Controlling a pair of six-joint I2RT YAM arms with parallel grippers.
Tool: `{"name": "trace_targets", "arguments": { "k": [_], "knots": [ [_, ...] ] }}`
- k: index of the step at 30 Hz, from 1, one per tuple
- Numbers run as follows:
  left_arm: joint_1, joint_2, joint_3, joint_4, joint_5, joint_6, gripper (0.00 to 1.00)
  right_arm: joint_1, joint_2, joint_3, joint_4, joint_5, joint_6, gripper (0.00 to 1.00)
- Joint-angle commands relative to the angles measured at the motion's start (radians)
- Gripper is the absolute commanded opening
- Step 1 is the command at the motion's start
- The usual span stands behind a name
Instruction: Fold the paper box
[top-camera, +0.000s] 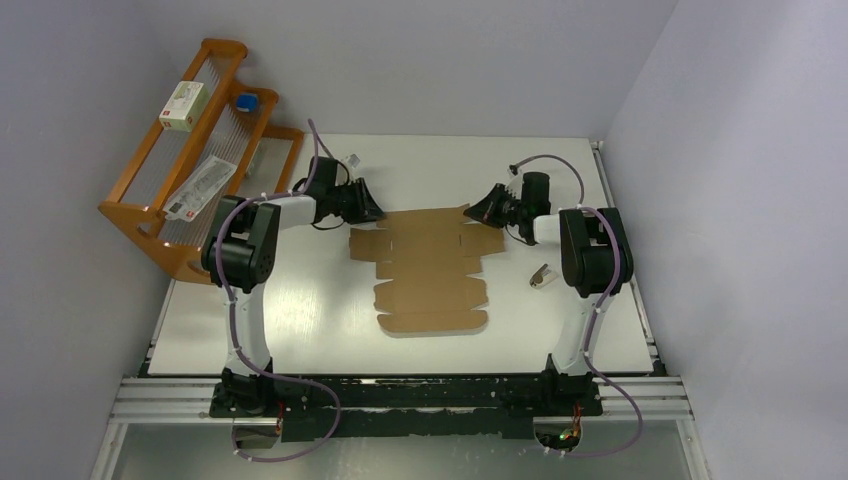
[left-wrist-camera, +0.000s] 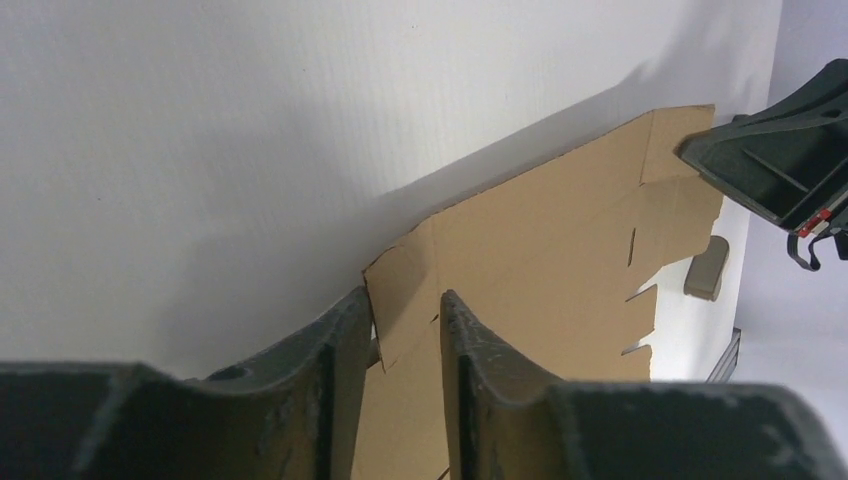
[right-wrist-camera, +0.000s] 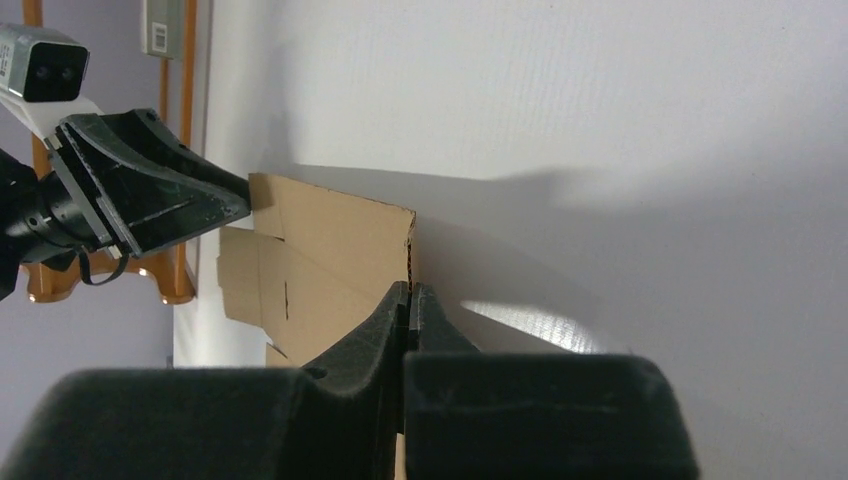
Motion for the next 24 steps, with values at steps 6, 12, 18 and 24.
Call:
{"name": "trace_targets", "arguments": {
  "k": [6,12,18,24],
  "knots": [
    [-0.051,-0.044,0.023,-0.055,-0.134,0.052,0.19,0.006,-0.048,-0.018,-0.024,0.048,-0.038,0.0],
    [-0.11,-0.056,0.071,-0.135,-0.265,0.082,0.11,0.047,-0.093,0.009,-0.182,0.2,-0.131,0.0],
    [-0.171,-0.077,0.123,-0.222,-0.405,0.126,0.09,0.137,-0.142,0.063,-0.364,0.46,-0.221,0.0],
    [-0.239,-0.073,0.181,-0.29,-0.546,0.163,0.08,0.248,-0.127,0.153,-0.498,0.7,-0.273,0.0]
  ]
}}
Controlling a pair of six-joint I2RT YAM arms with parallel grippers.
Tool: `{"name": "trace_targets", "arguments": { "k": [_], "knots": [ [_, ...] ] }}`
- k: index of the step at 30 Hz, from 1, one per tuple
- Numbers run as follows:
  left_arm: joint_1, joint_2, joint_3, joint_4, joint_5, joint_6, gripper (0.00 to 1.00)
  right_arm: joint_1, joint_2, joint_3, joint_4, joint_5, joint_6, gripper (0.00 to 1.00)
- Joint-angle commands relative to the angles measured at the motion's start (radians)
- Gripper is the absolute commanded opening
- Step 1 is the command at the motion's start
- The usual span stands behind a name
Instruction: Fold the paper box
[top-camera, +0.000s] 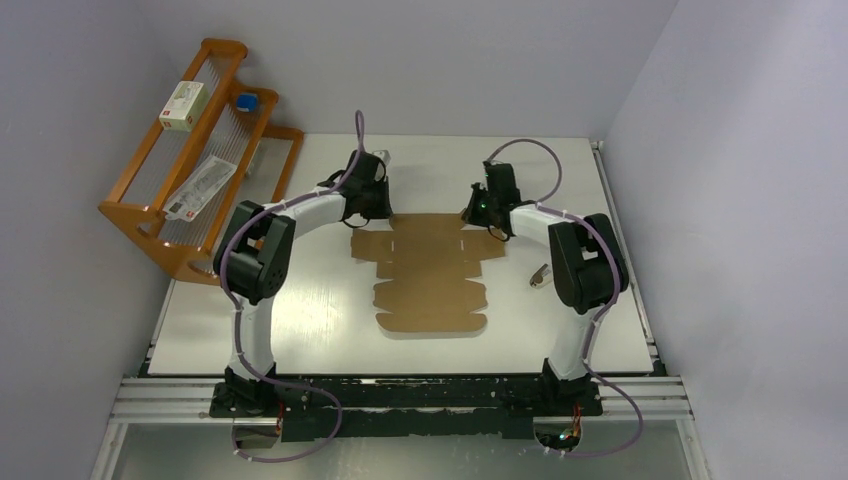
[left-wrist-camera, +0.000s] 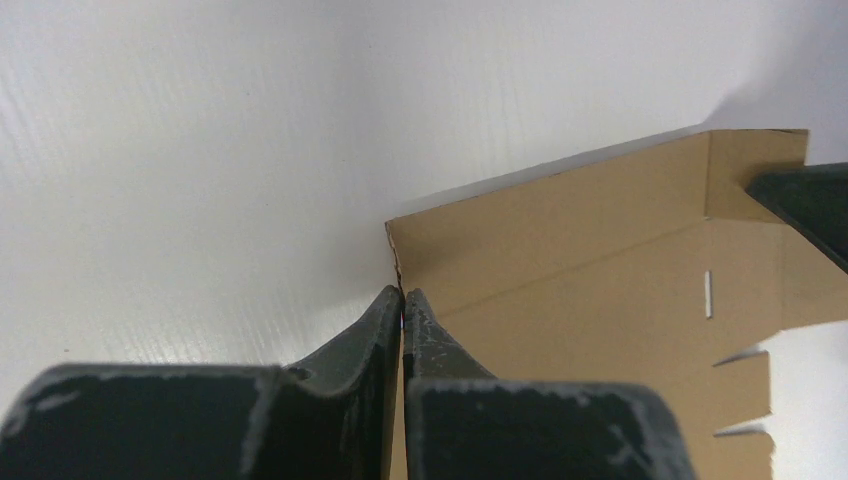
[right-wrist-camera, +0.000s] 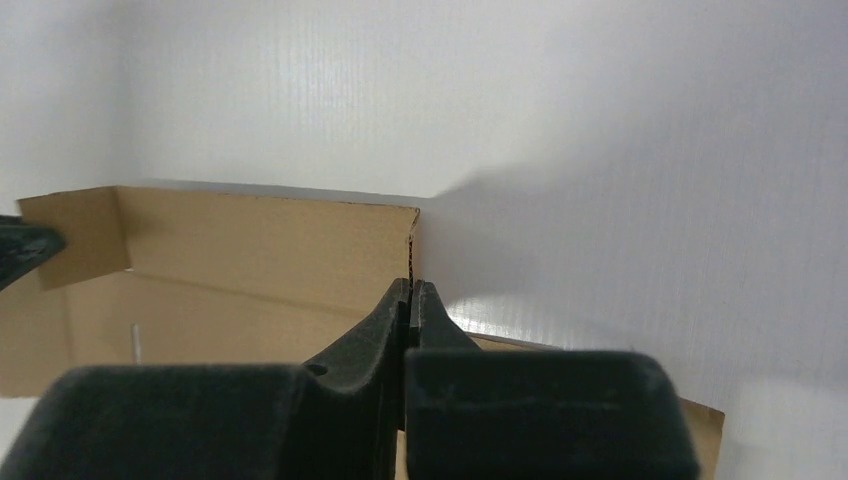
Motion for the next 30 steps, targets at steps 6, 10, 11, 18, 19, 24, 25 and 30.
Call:
{"name": "trace_targets", "arguments": {
  "k": [6,10,11,18,19,24,25,30],
  "knots": [
    [-0.104,0.0,0.127,-0.132,-0.225,0.088,0.09,0.143,0.008,0.155,-0.202,0.356,-0.094,0.0],
    [-0.146,0.017,0.166,-0.154,-0.296,0.107,0.1,0.182,0.031,0.194,-0.232,0.427,-0.109,0.02],
    [-0.153,0.021,0.173,-0.156,-0.311,0.11,0.1,0.189,0.039,0.202,-0.237,0.44,-0.113,0.02],
    [-0.147,0.02,0.178,-0.167,-0.324,0.109,0.19,0.189,0.043,0.223,-0.246,0.433,-0.123,0.11],
    [-0.139,0.011,0.171,-0.161,-0.309,0.108,0.21,0.187,0.034,0.219,-0.239,0.429,-0.125,0.13],
    [-0.058,-0.067,0.106,-0.102,-0.154,0.073,0.32,0.147,-0.029,0.168,-0.204,0.339,-0.115,0.25],
    [-0.04,-0.091,0.082,-0.084,-0.125,0.061,0.35,0.135,-0.048,0.149,-0.193,0.313,-0.11,0.27],
    [0.027,-0.218,-0.058,0.003,0.001,0.009,0.53,0.075,-0.17,0.04,-0.123,0.177,-0.078,0.4]
  ]
}}
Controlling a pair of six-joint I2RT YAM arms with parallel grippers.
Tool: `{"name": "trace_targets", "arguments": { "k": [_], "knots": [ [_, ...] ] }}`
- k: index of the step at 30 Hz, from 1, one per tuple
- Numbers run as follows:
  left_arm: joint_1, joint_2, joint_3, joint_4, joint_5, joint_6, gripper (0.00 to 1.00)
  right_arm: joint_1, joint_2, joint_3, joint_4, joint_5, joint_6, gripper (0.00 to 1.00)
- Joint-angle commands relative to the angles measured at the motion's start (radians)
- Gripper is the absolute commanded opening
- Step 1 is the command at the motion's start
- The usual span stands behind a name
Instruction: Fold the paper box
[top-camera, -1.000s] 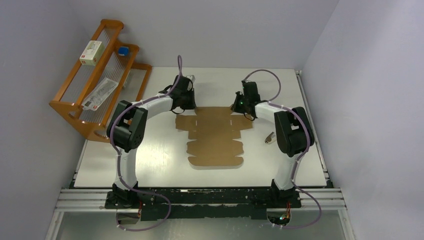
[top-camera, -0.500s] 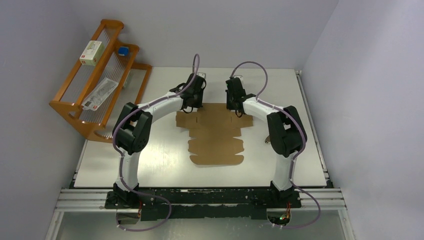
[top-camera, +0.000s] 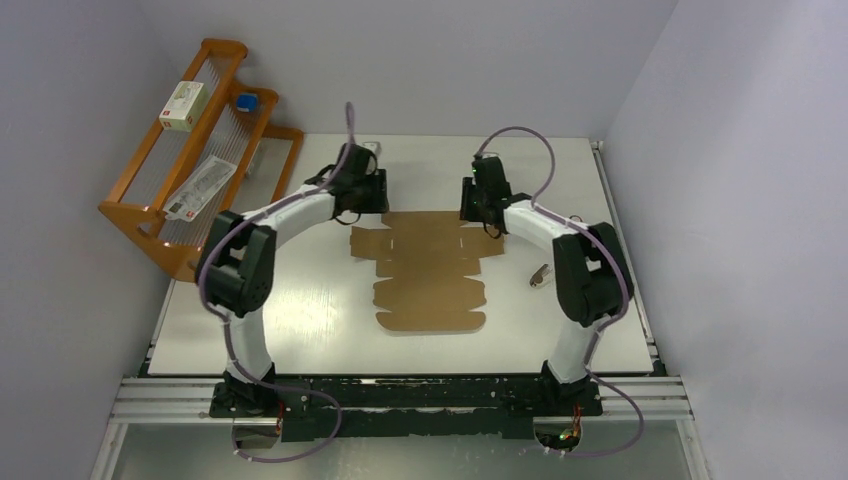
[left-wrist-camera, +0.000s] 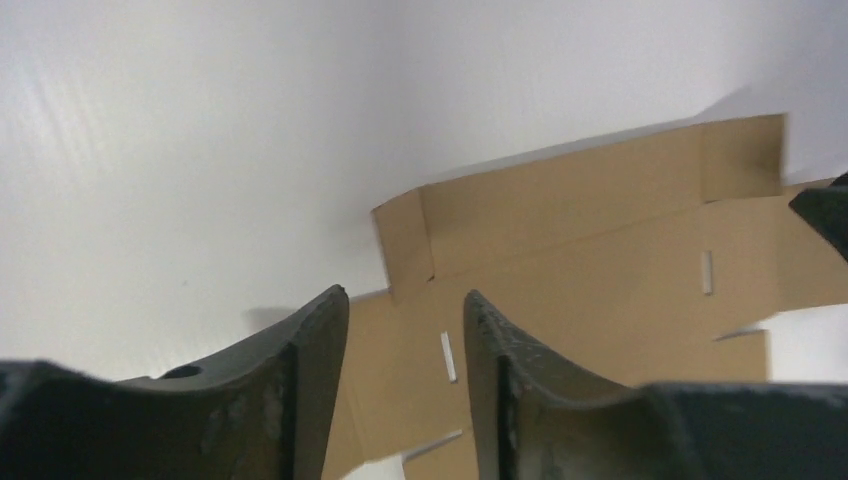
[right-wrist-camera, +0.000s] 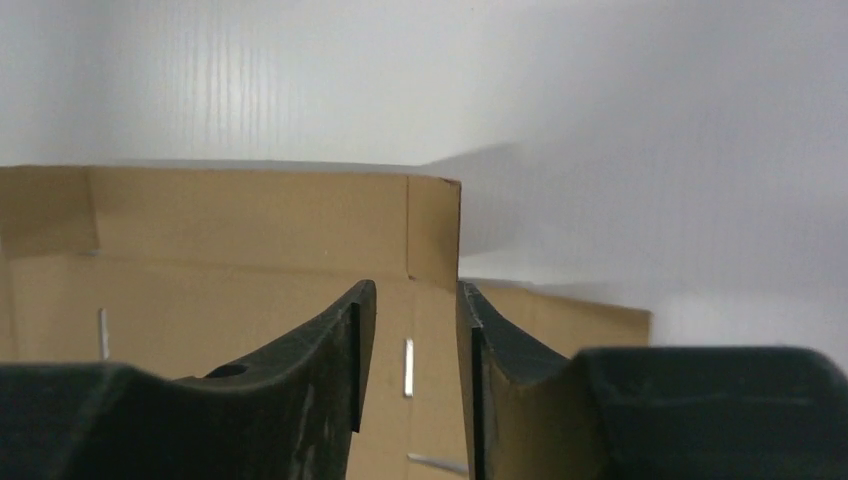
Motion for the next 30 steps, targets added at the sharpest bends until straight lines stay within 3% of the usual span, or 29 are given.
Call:
{"name": "trace_targets", "arguments": {
  "k": [1,8,16,23,30],
  "knots": [
    [0.052,-0.144,-0.098,0.105,0.144,-0.059,0.57,-0.063,-0.13,-0.088,0.093,-0.159,0.038,0.43],
    [0.063,-0.33,-0.343,0.187,0.197,-0.14,0.69,-0.134,-0.289,-0.269,0.17,-0.32,0.087,0.53],
    [0.064,-0.485,-0.6,0.287,0.249,-0.206,0.73,-0.192,-0.397,-0.483,0.254,-0.446,0.14,0.59],
    [0.063,-0.438,-0.688,0.38,0.347,-0.239,0.68,-0.224,-0.392,-0.612,0.34,-0.494,0.177,0.6],
    [0.05,-0.402,-0.704,0.391,0.342,-0.233,0.66,-0.229,-0.341,-0.652,0.393,-0.56,0.201,0.59]
  ]
}}
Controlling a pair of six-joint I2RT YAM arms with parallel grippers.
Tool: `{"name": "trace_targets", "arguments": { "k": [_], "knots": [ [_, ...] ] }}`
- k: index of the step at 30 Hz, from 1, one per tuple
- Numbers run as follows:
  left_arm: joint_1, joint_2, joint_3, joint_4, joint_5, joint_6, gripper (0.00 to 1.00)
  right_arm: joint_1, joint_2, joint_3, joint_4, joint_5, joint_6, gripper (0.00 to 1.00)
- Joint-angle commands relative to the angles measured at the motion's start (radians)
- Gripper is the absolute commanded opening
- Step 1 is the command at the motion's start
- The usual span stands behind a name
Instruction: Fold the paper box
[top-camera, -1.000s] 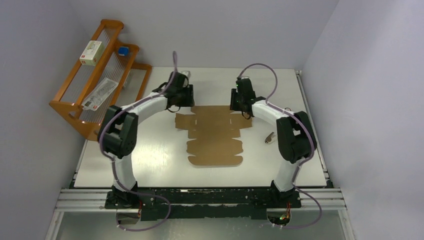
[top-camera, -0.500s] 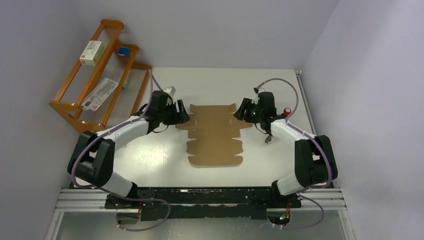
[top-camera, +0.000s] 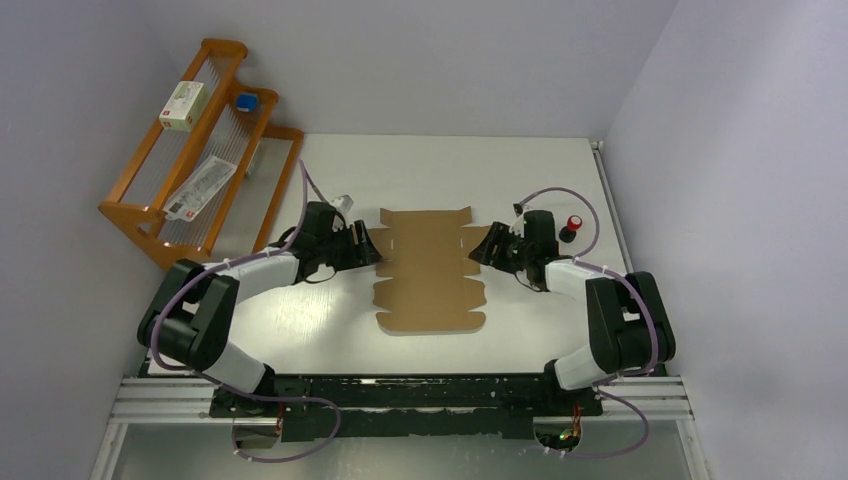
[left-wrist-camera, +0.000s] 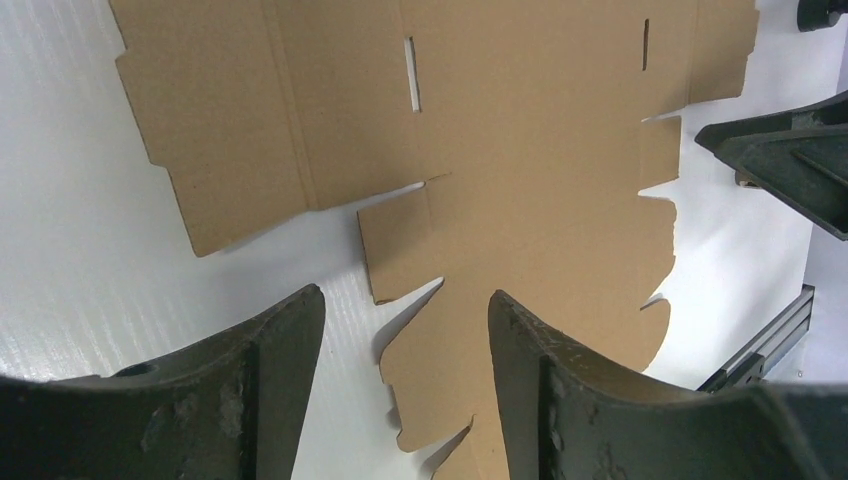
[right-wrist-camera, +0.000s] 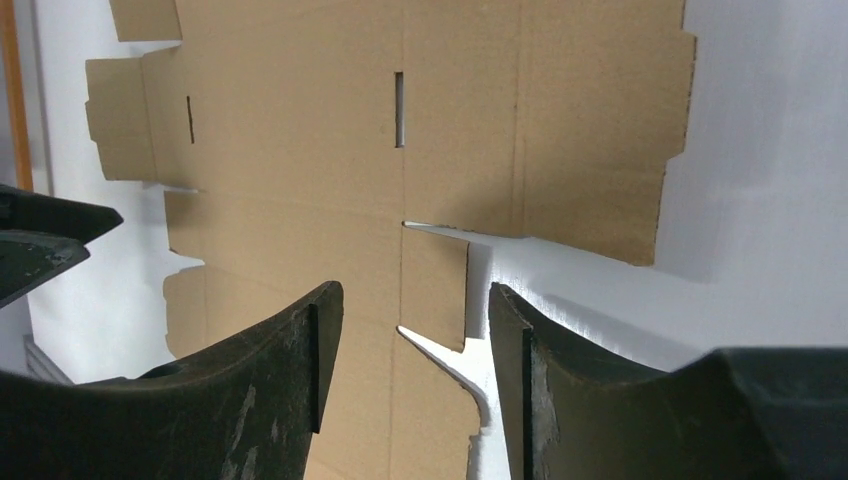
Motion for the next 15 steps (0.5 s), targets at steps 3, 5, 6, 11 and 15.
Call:
{"name": "trace_targets", "arguments": {
  "k": [3,5,6,11,15],
  "knots": [
    [-0.02,0.042,-0.002,0.062,0.031,-0.008,0.66,-0.006,0.056,-0.022,0.09,-0.065,0.03,0.57],
    [-0.02,0.052,-0.006,0.069,0.025,-0.008,0.66,-0.007,0.072,-0.026,0.102,-0.071,0.036,0.56],
    [-0.02,0.059,-0.004,0.068,0.022,-0.007,0.66,-0.006,0.078,-0.029,0.108,-0.072,0.039,0.56],
    [-0.032,0.095,0.003,0.081,0.027,-0.004,0.64,-0.007,0.109,-0.035,0.134,-0.087,0.047,0.52],
    [-0.044,0.112,0.001,0.097,0.045,-0.012,0.61,-0.007,0.119,-0.038,0.153,-0.114,0.055,0.44]
  ]
}}
